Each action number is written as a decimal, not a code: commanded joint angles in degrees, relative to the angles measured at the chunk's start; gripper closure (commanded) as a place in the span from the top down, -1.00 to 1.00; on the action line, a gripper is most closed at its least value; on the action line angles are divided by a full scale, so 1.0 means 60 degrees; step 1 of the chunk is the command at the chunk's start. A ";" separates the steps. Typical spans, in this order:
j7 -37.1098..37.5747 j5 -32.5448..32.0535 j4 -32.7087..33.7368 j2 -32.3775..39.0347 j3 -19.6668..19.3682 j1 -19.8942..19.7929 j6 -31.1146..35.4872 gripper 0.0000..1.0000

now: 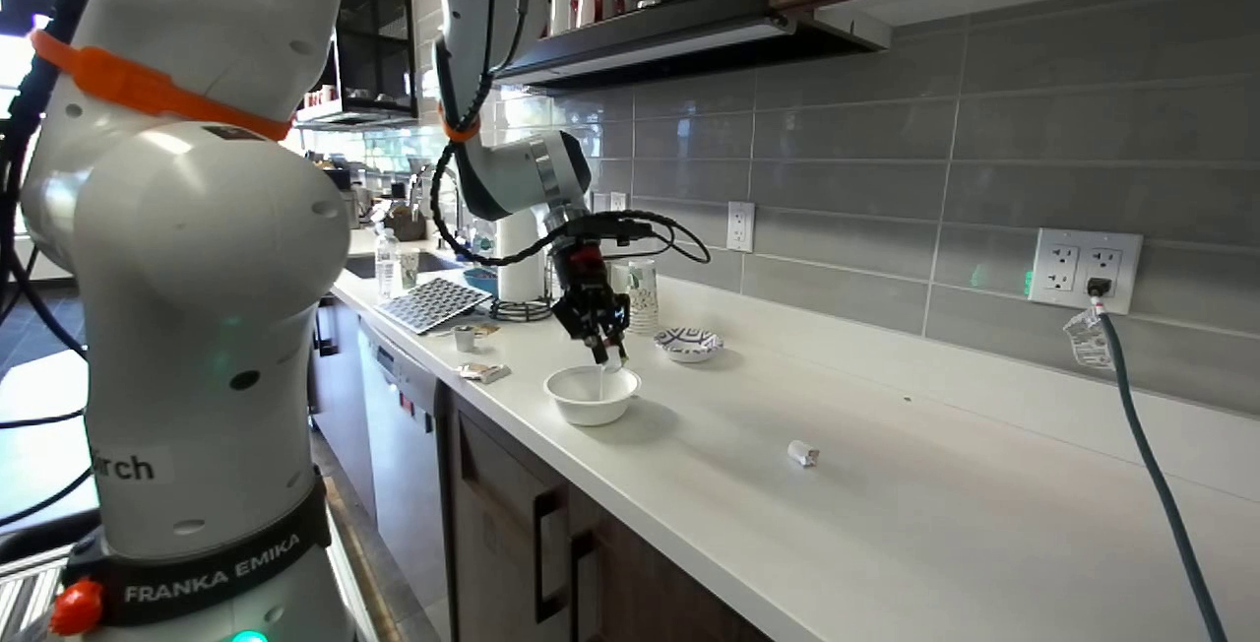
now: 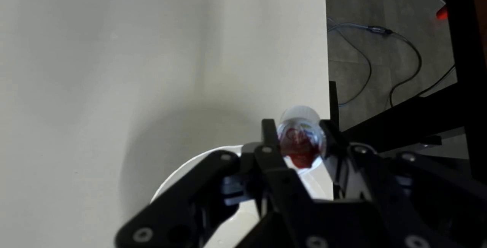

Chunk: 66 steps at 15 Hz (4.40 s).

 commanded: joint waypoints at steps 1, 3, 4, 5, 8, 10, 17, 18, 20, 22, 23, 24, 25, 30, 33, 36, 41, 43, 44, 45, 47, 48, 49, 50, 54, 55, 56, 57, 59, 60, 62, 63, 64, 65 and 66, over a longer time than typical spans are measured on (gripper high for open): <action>-0.0063 -0.0380 0.0219 0.0163 0.0084 0.0130 -0.0565 -0.33; -0.0053 -0.0467 0.0233 0.0180 0.0121 0.0148 -0.0710 -0.34; -0.0054 -0.0495 0.0248 0.0196 0.0135 0.0163 -0.0785 -0.33; -0.0054 -0.0523 0.0256 0.0203 0.0153 0.0171 -0.0845 -0.34; -0.0068 -0.0605 0.0282 0.0231 0.0191 0.0204 -0.1012 -0.32; -0.0079 -0.0660 0.0301 0.0233 0.0209 0.0223 -0.1143 -0.31; -0.0143 -0.0794 0.0430 0.0315 0.0263 0.0244 -0.1447 -0.31; -0.0147 -0.0801 0.0445 0.0328 0.0267 0.0247 -0.1483 -0.31; -0.0169 -0.0798 0.0477 0.0350 0.0275 0.0248 -0.1528 -0.31; -0.0189 -0.0798 0.0475 0.0357 0.0276 0.0246 -0.1526 -0.30; -0.0207 -0.0802 0.0476 0.0363 0.0276 0.0248 -0.1527 -0.29; -0.0228 -0.0812 0.0479 0.0369 0.0276 0.0248 -0.1515 -0.28; -0.0243 -0.0819 0.0482 0.0377 0.0275 0.0248 -0.1512 -0.27; -0.0289 -0.0920 0.0475 0.0399 0.0277 0.0243 -0.1467 -0.25; -0.0329 -0.0938 0.0479 0.0404 0.0281 0.0242 -0.1483 -0.26; -0.0366 -0.0956 0.0490 0.0408 0.0281 0.0247 -0.1505 -0.25; -0.0483 -0.1136 0.0509 0.0415 0.0276 0.0269 -0.1521 -0.38; -0.0528 -0.1248 0.0520 0.0420 0.0277 0.0277 -0.1533 -0.38; -0.0557 -0.1299 0.0528 0.0424 0.0277 0.0282 -0.1546 -0.39; -0.0596 -0.1358 0.0540 0.0432 0.0278 0.0288 -0.1573 -0.38; -0.0670 -0.1456 0.0563 0.0441 0.0281 0.0304 -0.1617 -0.35; -0.0718 -0.1511 0.0576 0.0443 0.0282 0.0313 -0.1648 -0.35; -0.0739 -0.1563 0.0584 0.0447 0.0282 0.0318 -0.1680 -0.34; -0.0752 -0.1589 0.0597 0.0449 0.0283 0.0321 -0.1739 -0.35; -0.0649 -0.1481 0.0624 0.0440 0.0301 0.0297 -0.1846 -0.34; -0.0619 -0.1445 0.0617 0.0437 0.0306 0.0292 -0.1831 -0.35; -0.0604 -0.1419 0.0615 0.0438 0.0307 0.0286 -0.1814 -0.36; -0.0577 -0.1378 0.0617 0.0438 0.0307 0.0277 -0.1797 -0.36; -0.0492 -0.1276 0.0608 0.0428 0.0309 0.0253 -0.1748 -0.35; -0.0416 -0.1227 0.0599 0.0419 0.0307 0.0245 -0.1731 -0.35; -0.0032 -0.1174 0.1131 0.0891 0.0272 0.0322 -0.1773 -0.35; 0.0025 -0.1099 0.1166 0.0857 0.0257 0.0282 -0.1804 -0.34; 0.0106 -0.1062 0.1199 0.0800 0.0210 0.0203 -0.1764 -0.36; 0.0222 -0.1050 0.1234 0.0808 0.0172 0.0148 -0.1708 -0.35; 0.0336 -0.1040 0.1239 0.0766 0.0112 0.0055 -0.1648 -0.35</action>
